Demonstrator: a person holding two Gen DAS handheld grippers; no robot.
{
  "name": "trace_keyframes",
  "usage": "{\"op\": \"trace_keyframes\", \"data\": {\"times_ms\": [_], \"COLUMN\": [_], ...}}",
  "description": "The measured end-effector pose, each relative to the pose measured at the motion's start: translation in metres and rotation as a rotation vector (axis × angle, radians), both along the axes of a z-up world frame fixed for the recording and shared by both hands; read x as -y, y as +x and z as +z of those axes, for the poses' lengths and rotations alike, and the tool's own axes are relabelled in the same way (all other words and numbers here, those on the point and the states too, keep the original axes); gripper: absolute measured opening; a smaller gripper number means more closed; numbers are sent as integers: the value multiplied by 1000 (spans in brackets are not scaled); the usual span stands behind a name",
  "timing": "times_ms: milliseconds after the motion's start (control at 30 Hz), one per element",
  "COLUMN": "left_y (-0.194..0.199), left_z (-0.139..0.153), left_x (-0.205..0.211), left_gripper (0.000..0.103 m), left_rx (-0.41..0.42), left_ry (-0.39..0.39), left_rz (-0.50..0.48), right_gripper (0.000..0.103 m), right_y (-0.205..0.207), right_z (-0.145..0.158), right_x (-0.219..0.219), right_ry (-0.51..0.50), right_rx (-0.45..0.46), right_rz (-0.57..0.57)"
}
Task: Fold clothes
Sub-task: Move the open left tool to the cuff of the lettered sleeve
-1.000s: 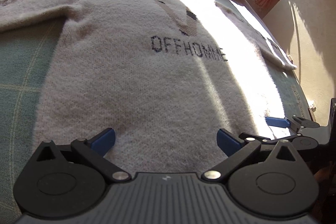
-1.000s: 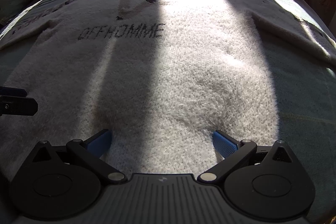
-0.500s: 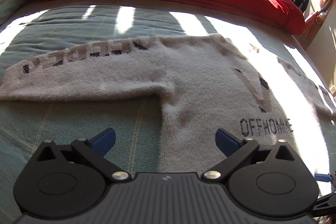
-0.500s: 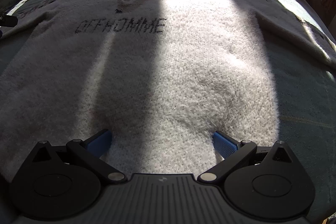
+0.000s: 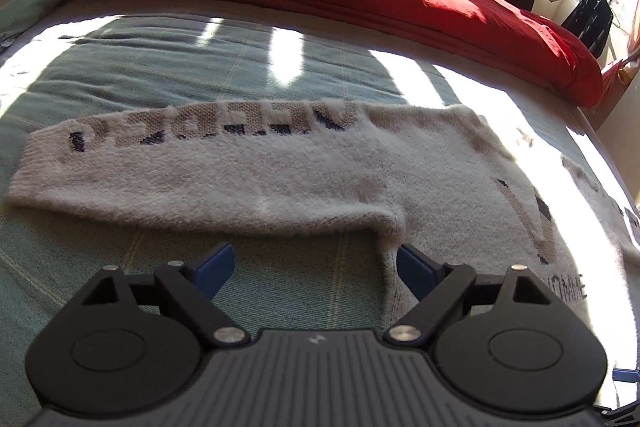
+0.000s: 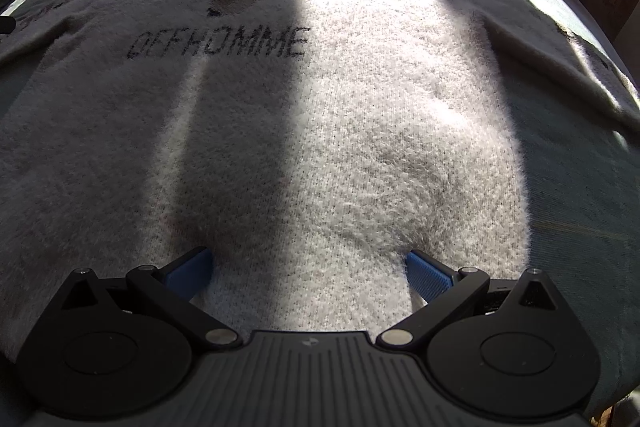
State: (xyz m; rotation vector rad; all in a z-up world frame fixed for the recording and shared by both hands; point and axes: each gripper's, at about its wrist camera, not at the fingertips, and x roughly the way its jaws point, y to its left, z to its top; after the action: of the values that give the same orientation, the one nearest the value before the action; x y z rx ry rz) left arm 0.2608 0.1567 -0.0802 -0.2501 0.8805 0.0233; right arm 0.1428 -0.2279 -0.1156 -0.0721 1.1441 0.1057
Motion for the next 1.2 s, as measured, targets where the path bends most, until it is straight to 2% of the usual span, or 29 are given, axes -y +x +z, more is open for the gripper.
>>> {"op": "trace_keyframes", "data": {"times_ms": [100,200,333,733,833,967,1100,1200], "left_y": [5,9,12,16,15,2,-23,-38], "left_z": [-3,-7,-14,-22,-27,-42,-66,-84], "left_x": [-23,-38,-60,-78,-91,-125,-161,-176], "left_gripper": [80,75,71,71,71,66,66,66], "left_rx": [3,-9,-11,0,16,71,170,174], "left_ry": [-59,-76,-185,-226,-310,-536,-796,-872], "left_rz": [66,115,161,202,247,389,557,661], "right_gripper": [103,103,103,103,103,103,103,103], "right_y": [1,3,5,9,10,11,12,14], "right_z": [0,0,0,1,1,2,2,2], "right_x": [-1,-1,-2,-5,-5,-5,-5,-5], "right_ry": [-6,-11,-17,-31,-33,-34,-33,-33], "right_rx": [-4,-12,-21,-41,-46,-54,-56,-63], "right_rz": [-3,-5,-9,-12,-12,-12,-10,-6]}}
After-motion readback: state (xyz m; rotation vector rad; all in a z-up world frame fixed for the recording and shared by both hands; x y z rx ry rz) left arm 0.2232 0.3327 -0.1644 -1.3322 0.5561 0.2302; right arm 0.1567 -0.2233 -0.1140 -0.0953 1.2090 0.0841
